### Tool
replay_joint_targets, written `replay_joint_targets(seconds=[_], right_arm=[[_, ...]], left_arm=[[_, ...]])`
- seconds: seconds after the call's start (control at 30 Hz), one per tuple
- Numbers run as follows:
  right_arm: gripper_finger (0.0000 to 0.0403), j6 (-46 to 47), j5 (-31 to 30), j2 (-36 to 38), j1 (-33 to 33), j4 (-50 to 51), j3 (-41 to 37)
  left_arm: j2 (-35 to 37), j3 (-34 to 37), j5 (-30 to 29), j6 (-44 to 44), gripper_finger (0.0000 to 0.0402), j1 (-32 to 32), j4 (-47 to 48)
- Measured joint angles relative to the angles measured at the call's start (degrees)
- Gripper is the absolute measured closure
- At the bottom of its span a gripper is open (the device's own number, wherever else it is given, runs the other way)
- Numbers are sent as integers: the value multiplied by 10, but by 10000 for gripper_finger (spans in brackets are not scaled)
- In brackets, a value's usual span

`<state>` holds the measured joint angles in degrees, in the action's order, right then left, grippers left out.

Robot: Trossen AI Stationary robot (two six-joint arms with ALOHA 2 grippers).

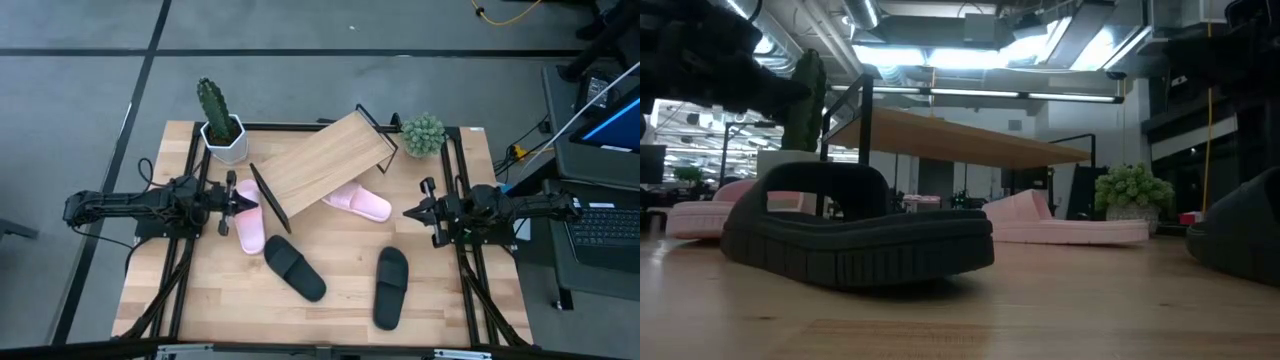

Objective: Pick and place slides into the shelf
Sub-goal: Put the right pink slides on the shelf

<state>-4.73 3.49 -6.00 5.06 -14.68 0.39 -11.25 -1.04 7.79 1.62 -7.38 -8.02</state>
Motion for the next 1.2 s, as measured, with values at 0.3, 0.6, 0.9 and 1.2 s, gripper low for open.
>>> replay_joint_targets(seconds=[0.3, 0.6, 0.9, 1.2], right_arm=[[399, 7, -20, 0, 0, -10, 0], [401, 27, -39, -35, -1, -6, 32], [401, -24, -59, -201, -1, 32, 144], [396, -49, -60, -313, -1, 57, 210]], left_arm=[[0, -1, 61, -2, 401, 0, -92], [-6, -38, -1, -53, 401, 0, -14], [-82, -149, -27, 12, 401, 28, 113], [-98, -155, -28, 28, 401, 44, 139]])
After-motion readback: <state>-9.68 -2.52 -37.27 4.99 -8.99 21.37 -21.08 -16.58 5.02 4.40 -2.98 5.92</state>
